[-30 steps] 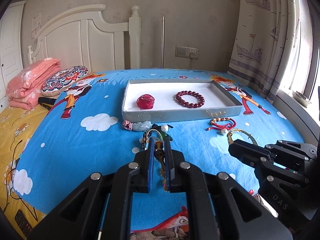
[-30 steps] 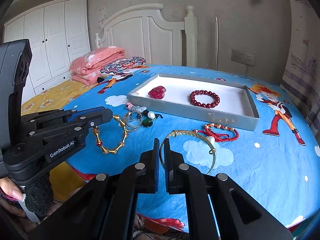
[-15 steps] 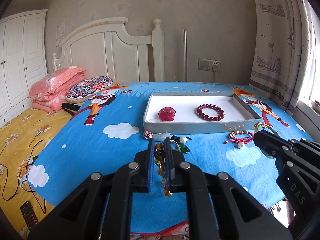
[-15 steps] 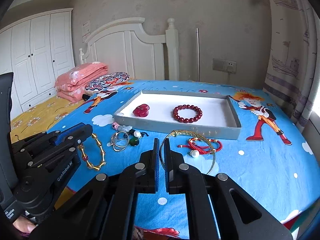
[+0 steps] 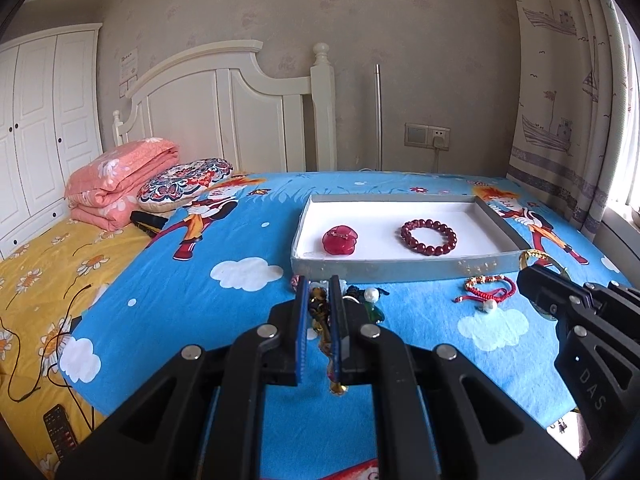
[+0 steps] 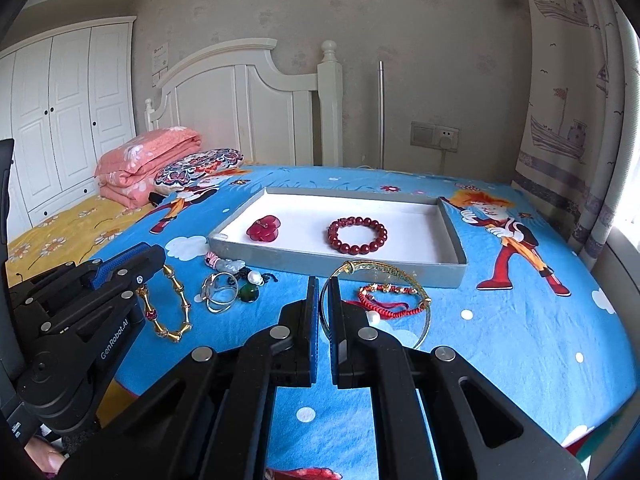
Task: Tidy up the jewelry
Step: 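Carry both gold pieces over the tray and open both tools inside it, then raise both tools out of the tray toward the remaining jewelry, then grasp the red string bracelet with the right tool while the left tool grasps the gold double rings, then carry both pieces over the tray and open both tools to drop them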
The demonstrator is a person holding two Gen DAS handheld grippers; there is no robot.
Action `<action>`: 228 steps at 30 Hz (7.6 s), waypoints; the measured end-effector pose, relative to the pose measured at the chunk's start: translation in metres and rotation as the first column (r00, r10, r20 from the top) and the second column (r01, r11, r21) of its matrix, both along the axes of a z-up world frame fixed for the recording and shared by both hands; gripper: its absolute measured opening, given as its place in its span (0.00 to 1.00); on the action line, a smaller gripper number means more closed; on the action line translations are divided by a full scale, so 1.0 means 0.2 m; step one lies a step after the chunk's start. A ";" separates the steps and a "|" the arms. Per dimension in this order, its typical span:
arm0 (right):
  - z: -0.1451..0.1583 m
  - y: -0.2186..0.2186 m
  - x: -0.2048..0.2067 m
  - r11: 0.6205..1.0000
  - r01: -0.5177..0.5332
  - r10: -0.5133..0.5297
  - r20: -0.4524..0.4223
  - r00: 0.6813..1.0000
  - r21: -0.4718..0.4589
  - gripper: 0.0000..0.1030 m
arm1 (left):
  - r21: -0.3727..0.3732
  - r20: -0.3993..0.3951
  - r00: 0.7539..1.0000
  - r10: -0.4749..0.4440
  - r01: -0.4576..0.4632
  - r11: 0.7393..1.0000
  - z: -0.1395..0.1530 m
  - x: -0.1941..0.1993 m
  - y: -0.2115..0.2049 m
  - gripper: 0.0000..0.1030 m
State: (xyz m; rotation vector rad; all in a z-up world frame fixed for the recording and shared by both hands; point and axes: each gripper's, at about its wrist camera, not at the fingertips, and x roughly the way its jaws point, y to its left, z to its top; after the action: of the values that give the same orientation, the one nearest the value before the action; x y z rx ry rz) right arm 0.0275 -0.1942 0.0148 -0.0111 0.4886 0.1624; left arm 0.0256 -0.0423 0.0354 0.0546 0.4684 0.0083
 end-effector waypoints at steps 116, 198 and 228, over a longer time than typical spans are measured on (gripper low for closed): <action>-0.25 -0.08 0.54 0.994 -0.071 0.038 -0.369 0.929 -0.078 0.42 | 0.028 -0.156 0.987 -0.038 0.043 0.999 -0.26 0.19 0.16 0.95; -0.07 -0.05 -0.12 0.998 -0.026 0.024 -0.030 0.999 -0.055 0.06 | -0.031 0.022 0.997 -0.078 0.079 0.996 -0.10 -0.12 0.03 0.15; 0.17 -0.18 0.48 0.997 0.050 -0.051 -0.020 0.998 -0.062 0.06 | -0.046 -0.096 0.994 -0.055 0.051 0.998 0.12 0.63 -0.14 0.15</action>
State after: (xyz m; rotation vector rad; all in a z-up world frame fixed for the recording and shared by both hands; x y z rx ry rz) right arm 0.1242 -0.2295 0.0494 -0.0575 0.5151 0.0977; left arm 0.1513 -0.0694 0.0586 0.0245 0.5637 -0.0573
